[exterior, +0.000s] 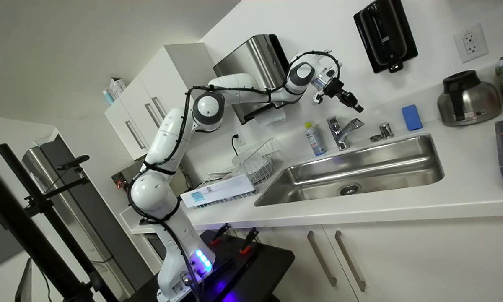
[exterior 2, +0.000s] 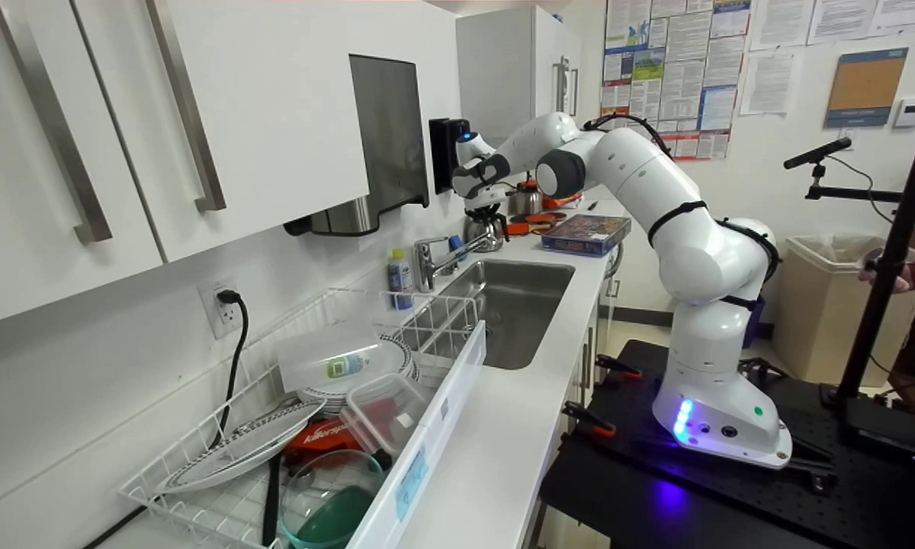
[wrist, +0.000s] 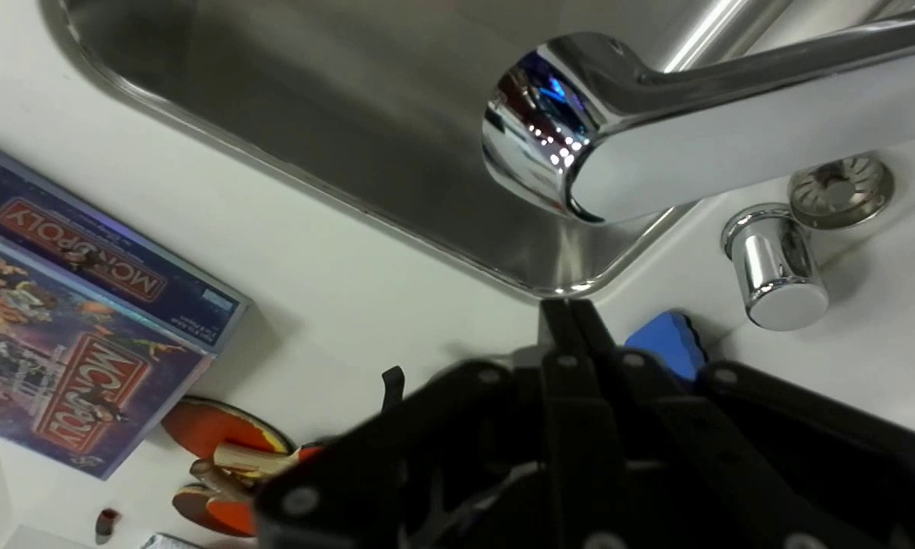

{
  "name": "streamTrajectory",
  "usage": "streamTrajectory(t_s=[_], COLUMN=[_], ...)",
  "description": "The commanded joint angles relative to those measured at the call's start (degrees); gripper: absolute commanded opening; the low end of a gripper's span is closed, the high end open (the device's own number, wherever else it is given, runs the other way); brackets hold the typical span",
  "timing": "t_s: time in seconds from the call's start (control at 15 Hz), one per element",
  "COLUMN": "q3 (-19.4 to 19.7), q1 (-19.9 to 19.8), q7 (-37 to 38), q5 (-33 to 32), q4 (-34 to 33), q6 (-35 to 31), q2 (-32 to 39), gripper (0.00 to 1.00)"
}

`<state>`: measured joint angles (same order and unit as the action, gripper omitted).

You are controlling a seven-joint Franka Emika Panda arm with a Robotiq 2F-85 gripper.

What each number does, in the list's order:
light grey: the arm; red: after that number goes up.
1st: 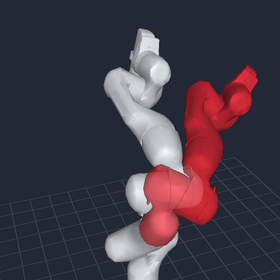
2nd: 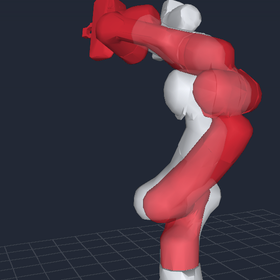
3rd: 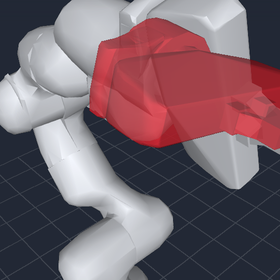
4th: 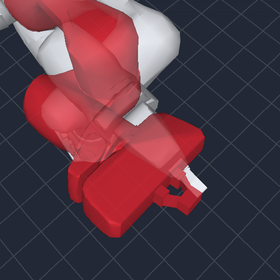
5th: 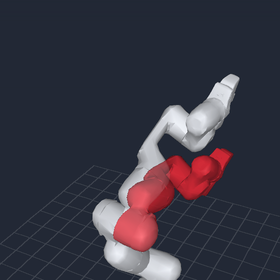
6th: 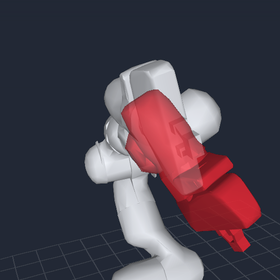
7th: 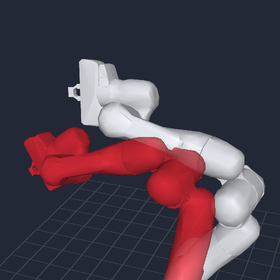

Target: Move the tap nozzle to the left

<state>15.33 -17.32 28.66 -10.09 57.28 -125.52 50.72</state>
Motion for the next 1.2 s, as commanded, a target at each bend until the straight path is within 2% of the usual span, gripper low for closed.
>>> streamTrajectory(t_s=[0.0, 0.53, 1.13], q3=[-1.14, -3.3, -6.29], q1=[-1.03, -1.05, -1.06], q7=[-2.3, -4.58, -13.16], q5=[0.91, 0.85, 1.53], q4=[-4.95, -6.64, -7.08], q6=[2.32, 5.38, 16.21], q2=[3.22, 5.32, 4.38], gripper=[0.0, 0.01, 0.0])
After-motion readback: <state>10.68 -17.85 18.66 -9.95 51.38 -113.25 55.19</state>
